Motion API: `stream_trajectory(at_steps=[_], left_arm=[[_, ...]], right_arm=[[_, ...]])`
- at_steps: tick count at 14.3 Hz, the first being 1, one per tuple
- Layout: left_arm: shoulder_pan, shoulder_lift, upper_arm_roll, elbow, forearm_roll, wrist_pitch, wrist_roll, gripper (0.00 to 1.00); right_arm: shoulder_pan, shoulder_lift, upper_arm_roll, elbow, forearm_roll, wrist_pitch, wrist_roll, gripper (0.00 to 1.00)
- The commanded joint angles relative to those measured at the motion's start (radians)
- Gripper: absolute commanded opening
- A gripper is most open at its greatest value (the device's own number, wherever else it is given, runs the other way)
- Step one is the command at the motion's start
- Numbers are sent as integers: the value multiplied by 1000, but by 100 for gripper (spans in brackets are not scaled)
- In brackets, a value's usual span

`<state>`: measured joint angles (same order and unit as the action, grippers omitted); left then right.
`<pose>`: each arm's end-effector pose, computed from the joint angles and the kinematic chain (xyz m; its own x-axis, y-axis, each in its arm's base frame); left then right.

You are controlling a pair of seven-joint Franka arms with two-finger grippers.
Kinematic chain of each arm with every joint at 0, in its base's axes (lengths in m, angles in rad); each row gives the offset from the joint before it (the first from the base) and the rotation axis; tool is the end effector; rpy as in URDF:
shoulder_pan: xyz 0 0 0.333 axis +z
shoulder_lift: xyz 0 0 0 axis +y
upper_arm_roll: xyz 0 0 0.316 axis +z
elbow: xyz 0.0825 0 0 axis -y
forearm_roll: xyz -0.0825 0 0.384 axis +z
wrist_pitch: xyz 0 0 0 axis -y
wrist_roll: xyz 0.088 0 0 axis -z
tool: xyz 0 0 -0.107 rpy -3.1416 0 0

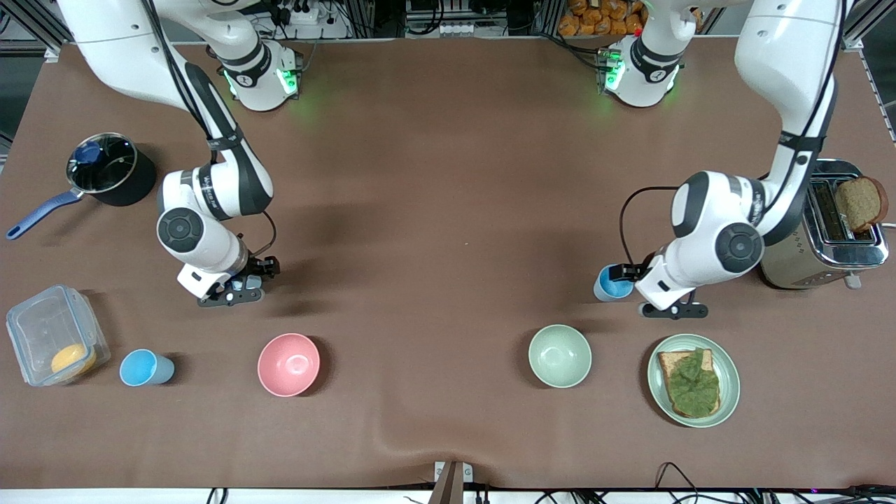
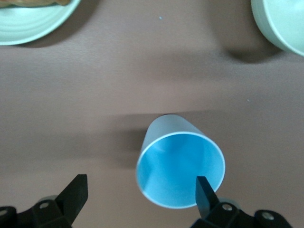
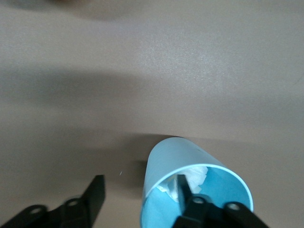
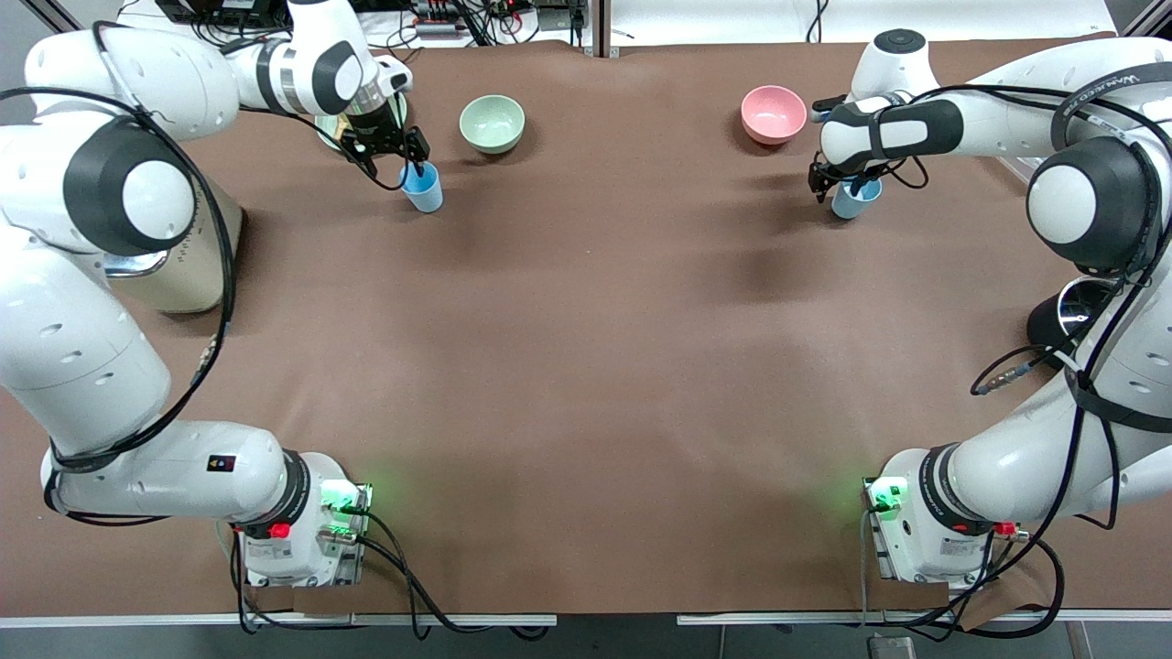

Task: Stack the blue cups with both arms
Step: 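Lower both grippers around the blue cups and close them, then carry the blue cup with the right gripper toward the table center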

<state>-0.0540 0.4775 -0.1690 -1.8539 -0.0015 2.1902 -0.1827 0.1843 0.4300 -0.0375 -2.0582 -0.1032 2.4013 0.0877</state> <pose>0.6118 -0.1329 0.2564 0.9888 -0.0296 -0.1466 -0.0221 -0.9984 0.0526 0.5779 0.0849 0.2171 0.9872 0.1366 -0.0829 0.1436 -0.9859 0.0858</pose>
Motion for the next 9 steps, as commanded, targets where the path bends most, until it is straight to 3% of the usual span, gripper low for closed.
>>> stream_trajectory(at_steps=[1,4,9], left_arm=[[-4,42,0,50,3,-3,-17,100],[-3,64,0,58,3,-3,-9,100],[0,88,0,62,3,-3,-8,100]], right_arm=[[-34,1,11,13,-29,-8,9,0],[-26,-1,11,47,-29,-39,10,0],[15,-8,16,235,-24,-314,18,0]])
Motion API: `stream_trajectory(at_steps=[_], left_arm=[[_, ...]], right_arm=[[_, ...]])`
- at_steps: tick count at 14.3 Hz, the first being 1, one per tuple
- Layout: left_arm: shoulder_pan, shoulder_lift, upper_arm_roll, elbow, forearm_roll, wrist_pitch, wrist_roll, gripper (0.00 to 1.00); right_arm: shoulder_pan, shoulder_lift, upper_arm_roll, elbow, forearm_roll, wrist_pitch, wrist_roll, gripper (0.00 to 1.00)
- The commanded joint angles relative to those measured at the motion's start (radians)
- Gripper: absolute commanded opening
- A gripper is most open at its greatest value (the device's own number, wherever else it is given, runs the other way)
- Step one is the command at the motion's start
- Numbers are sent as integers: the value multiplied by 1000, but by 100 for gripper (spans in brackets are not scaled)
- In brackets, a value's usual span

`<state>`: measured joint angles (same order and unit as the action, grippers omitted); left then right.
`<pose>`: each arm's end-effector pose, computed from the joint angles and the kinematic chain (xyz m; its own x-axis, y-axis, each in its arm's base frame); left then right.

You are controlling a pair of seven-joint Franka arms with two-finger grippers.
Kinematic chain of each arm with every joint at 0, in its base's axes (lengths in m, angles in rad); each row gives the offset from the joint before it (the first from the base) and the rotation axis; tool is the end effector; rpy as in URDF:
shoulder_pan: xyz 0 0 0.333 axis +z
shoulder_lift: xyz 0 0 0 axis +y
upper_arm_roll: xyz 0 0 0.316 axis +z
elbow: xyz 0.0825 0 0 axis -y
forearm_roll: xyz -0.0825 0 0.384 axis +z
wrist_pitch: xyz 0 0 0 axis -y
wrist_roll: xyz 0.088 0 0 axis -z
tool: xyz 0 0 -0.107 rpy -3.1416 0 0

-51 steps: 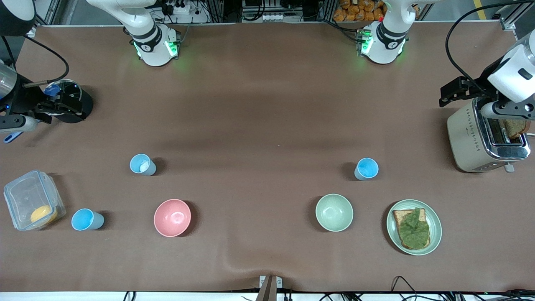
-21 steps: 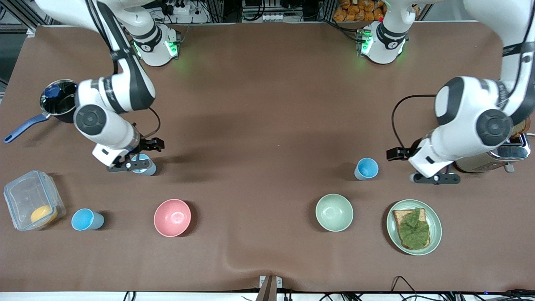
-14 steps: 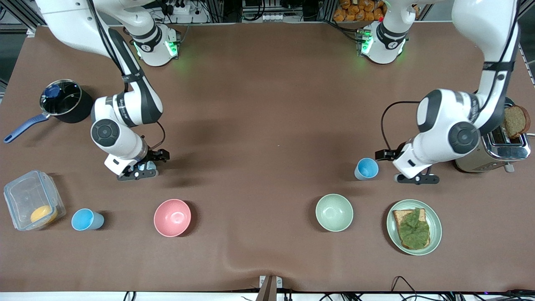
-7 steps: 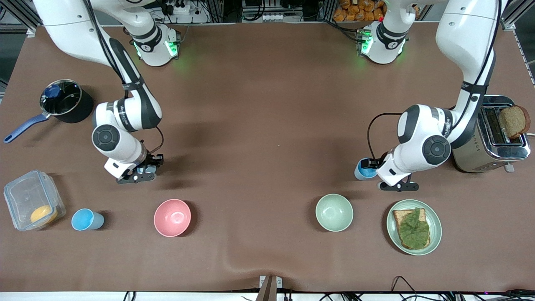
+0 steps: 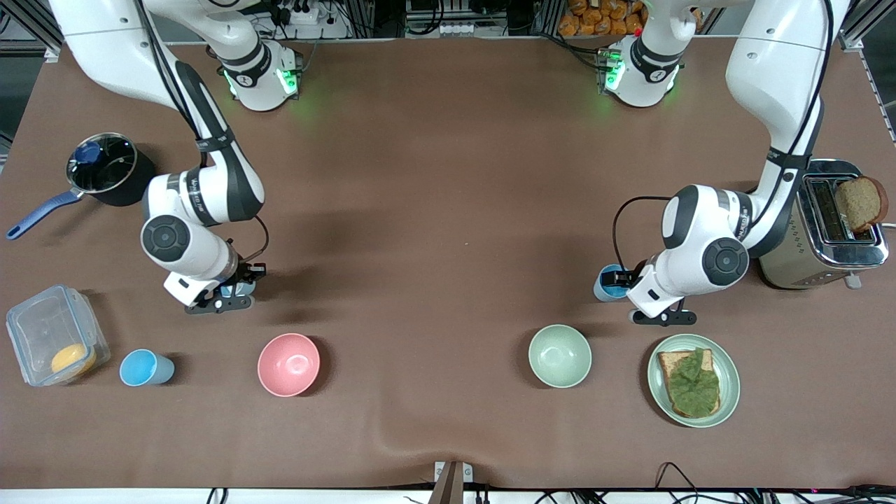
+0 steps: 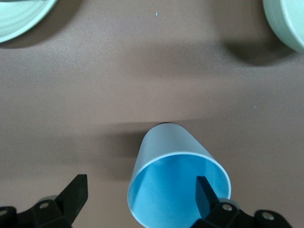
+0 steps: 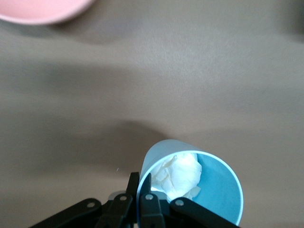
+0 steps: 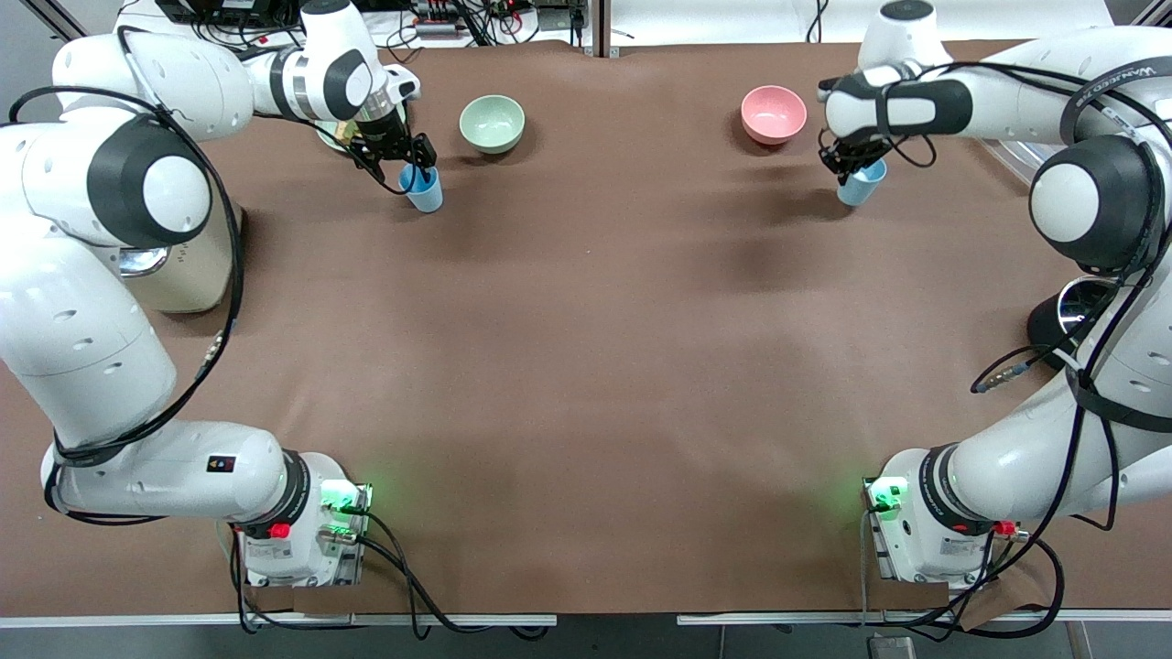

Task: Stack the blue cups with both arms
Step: 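Carry the blue cup with the right gripper toward the table center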

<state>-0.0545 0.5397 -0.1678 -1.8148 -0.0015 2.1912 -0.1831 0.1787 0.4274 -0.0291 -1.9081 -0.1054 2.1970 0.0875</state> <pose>0.6193 -0.1336 0.2335 0.9852 -0.0261 -0.1692 -0.0166 -0.9982 0.0571 0.6064 0.0884 0.2622 0.9834 0.1235 -0.1328 0.1372 -0.9855 0.0999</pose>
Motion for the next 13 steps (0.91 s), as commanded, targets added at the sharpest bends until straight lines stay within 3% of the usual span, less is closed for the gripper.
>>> stream_trajectory(at_steps=[1,5,7,8,13], left_arm=[[-2,35,-1,35,3,-4,-6,100],[-2,54,-1,52,3,-4,-6,100],[-1,51,-1,48,2,-4,-22,29],[1,48,-1,48,1,-7,-24,17],[5,43,-1,45,1,-15,-27,15]], right_arm=[[37,-6,9,143,-10,-182,24,0],[172,-4,14,291,13,-347,223,0],[255,-4,12,308,107,-358,357,0],[299,1,12,310,125,-353,421,0],[478,71,12,331,127,-254,737,0]])
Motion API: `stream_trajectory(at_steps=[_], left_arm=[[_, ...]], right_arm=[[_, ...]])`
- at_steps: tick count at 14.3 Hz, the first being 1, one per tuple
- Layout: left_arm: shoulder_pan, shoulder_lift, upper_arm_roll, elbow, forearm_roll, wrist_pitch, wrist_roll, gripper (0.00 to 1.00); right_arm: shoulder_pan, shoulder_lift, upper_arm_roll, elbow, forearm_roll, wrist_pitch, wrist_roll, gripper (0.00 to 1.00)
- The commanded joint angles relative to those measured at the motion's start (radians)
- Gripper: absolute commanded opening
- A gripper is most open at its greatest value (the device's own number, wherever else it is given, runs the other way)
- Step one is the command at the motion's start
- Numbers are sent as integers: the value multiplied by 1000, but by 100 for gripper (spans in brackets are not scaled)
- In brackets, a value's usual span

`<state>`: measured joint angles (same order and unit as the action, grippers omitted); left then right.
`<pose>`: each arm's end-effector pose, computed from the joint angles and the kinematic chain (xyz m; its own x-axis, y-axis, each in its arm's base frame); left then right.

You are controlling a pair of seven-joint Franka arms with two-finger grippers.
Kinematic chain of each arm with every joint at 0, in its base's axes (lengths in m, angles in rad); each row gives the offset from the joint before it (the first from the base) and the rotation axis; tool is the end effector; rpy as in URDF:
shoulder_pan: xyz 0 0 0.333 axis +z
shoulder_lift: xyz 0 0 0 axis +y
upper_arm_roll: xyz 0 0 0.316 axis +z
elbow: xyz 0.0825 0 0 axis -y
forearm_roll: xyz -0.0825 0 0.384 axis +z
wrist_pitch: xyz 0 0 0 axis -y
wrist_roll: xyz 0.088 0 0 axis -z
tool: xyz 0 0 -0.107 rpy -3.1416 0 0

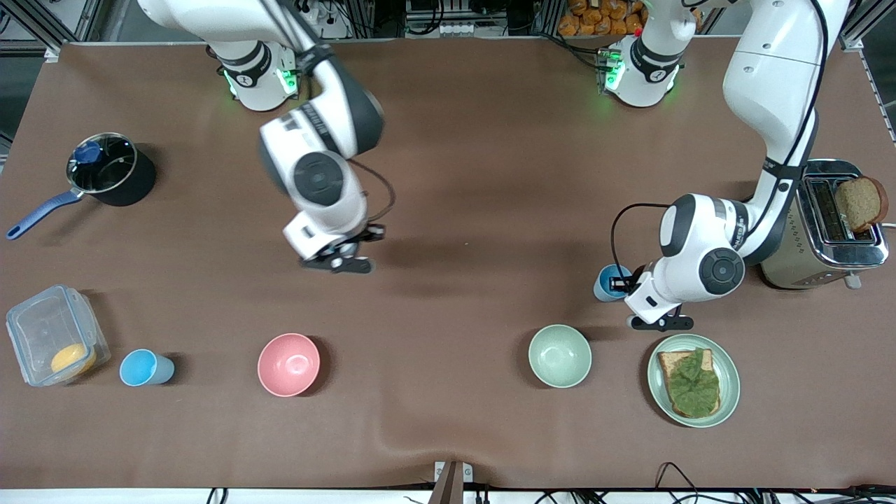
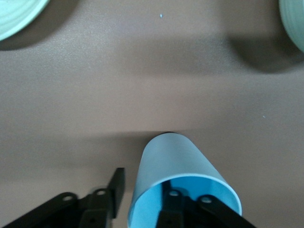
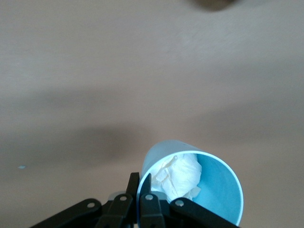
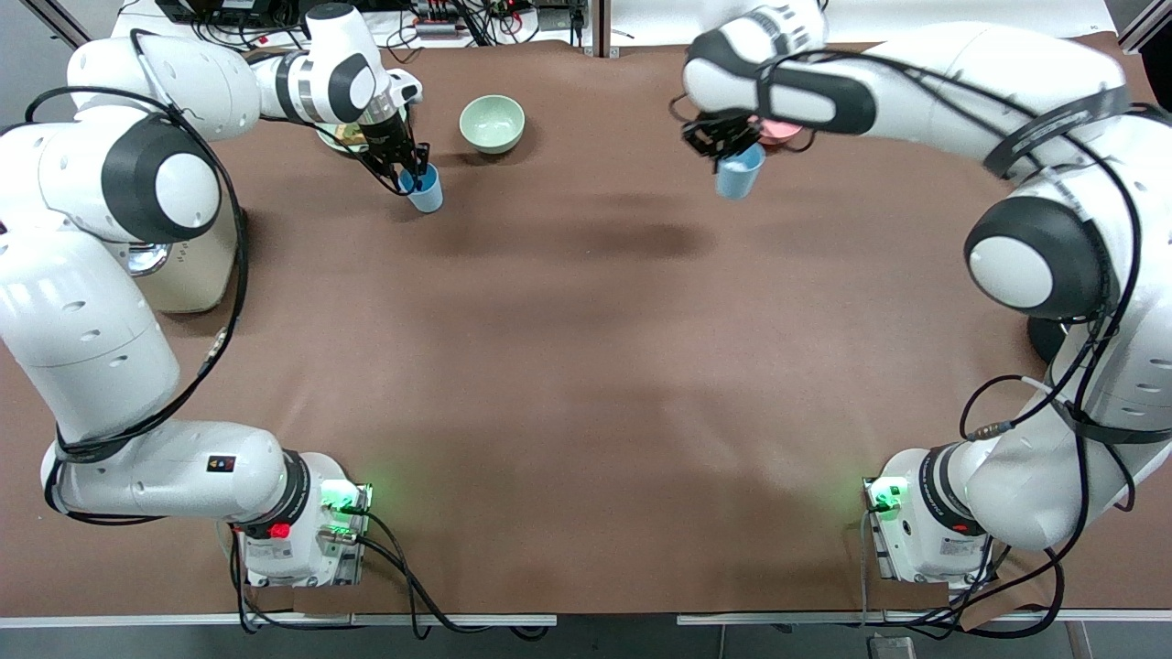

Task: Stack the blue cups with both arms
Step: 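Carry the blue cup with the right gripper toward the table center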

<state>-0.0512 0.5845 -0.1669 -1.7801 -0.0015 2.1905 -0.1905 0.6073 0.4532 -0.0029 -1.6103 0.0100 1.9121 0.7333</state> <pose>0.6265 -0.1317 0.2190 0.9834 -0.0123 -0.1808 -0.0016 -0.9982 0.0596 0.5432 0.3762 0.3530 0.9836 -0.1370 -0.1171 -0.1262 -0.9874 0.0954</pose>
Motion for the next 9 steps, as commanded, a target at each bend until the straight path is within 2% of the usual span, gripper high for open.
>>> stream_trajectory(at_steps=[1,3,5,9], left_arm=[[2,-2,-2,10,1,-14,-20,15],[2,-3,-2,10,1,-14,-20,12],[1,-3,-2,10,1,-14,-32,1],[1,-6,-2,10,1,-14,-32,0]], right_arm=[[83,67,-12,39,13,63,147,0],[143,125,-14,73,11,122,263,0],[193,186,-14,101,4,149,331,0],[223,229,-14,104,10,260,414,0]])
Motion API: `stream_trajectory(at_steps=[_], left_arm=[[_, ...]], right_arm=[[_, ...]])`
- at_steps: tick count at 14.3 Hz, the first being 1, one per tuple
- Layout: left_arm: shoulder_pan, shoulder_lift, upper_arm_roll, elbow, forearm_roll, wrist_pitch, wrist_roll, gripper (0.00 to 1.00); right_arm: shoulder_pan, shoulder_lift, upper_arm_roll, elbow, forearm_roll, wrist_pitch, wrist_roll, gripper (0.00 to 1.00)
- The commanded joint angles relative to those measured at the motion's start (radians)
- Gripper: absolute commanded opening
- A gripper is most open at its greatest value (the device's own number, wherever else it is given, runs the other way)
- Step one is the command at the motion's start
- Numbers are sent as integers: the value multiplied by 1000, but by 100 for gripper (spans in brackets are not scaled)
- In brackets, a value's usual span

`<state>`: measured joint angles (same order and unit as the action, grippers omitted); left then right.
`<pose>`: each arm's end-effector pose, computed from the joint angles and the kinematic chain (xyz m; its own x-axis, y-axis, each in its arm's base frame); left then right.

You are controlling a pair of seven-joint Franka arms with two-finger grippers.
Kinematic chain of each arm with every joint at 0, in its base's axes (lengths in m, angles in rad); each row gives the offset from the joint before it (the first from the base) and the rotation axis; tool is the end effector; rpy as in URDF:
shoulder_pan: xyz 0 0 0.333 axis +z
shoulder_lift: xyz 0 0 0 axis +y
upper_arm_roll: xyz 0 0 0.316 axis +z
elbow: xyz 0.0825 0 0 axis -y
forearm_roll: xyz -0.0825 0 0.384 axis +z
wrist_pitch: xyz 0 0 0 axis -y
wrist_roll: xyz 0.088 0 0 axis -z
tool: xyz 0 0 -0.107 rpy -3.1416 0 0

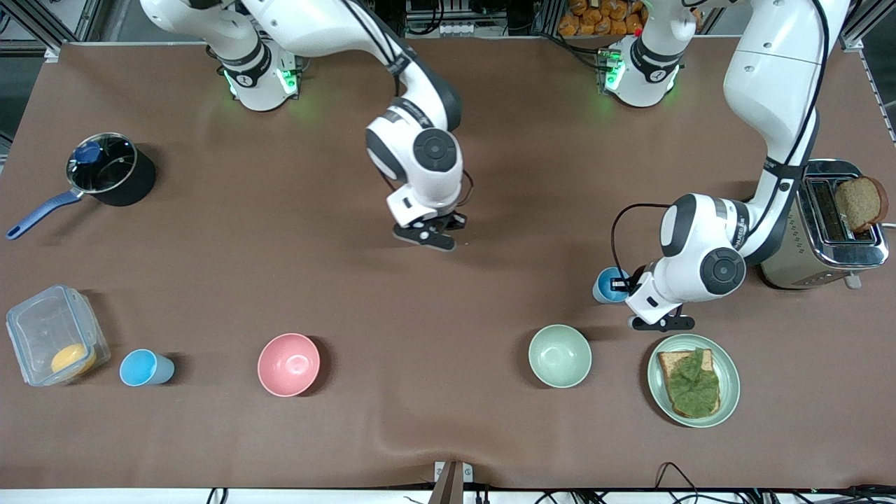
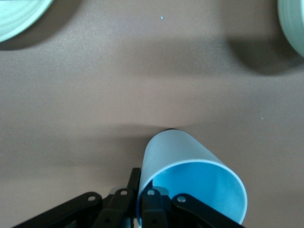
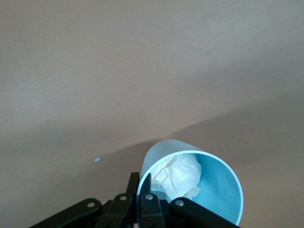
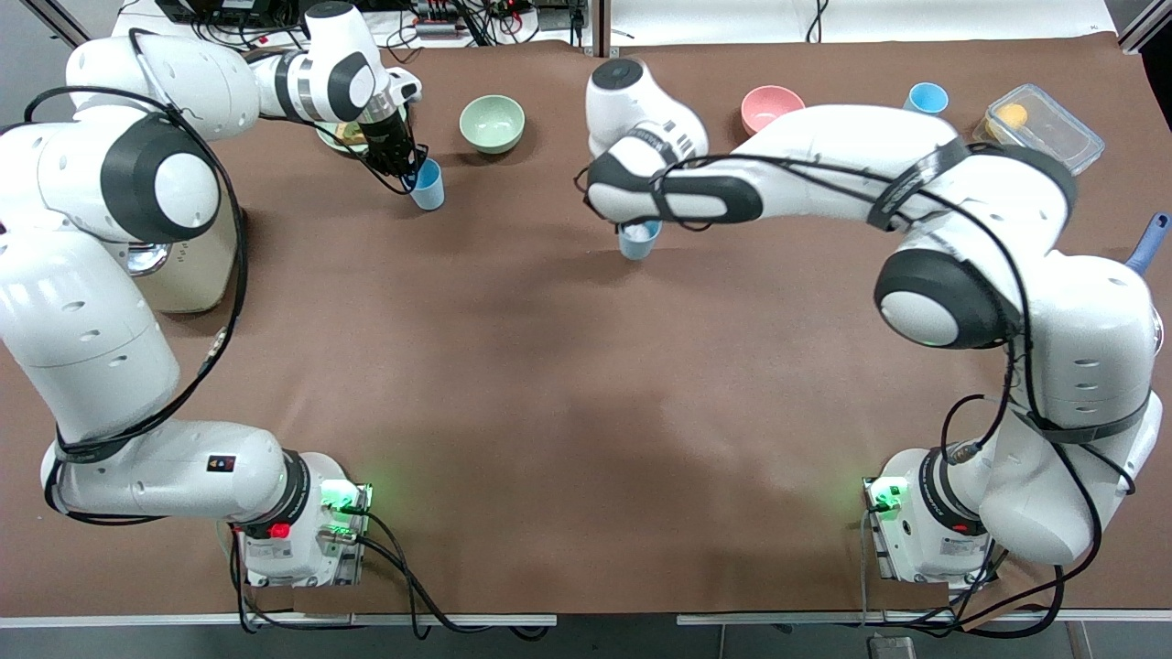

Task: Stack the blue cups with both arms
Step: 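Carry the blue cup with the right gripper toward the table center, then lower the blue cup onto the table center and open the right gripper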

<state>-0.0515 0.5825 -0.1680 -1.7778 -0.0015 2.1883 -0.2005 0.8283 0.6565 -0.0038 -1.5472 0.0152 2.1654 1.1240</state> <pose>0.6271 -0.1326 0.2211 0.9838 -0.0037 -0.1794 0.0069 -0.9983 0.0585 0.4749 0.5150 0.2621 0.9527 -0.3030 -0.0255 -0.3022 -0.9528 0.0303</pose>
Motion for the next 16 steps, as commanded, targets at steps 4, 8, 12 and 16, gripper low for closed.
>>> stream_trajectory(at_steps=[4,8,12,16], left_arm=[[4,-7,-1,8,1,-13,-22,0],[10,-19,-1,9,1,-13,-20,0],[16,-52,-1,18,-9,-13,-19,0],[18,-96,-1,30,-14,-13,-25,0]], right_arm=[[26,66,-13,41,-1,50,37,0],[35,64,-15,42,-6,48,36,100],[-1,37,-18,119,0,-73,16,100],[-99,-26,-13,205,8,-281,-172,100]])
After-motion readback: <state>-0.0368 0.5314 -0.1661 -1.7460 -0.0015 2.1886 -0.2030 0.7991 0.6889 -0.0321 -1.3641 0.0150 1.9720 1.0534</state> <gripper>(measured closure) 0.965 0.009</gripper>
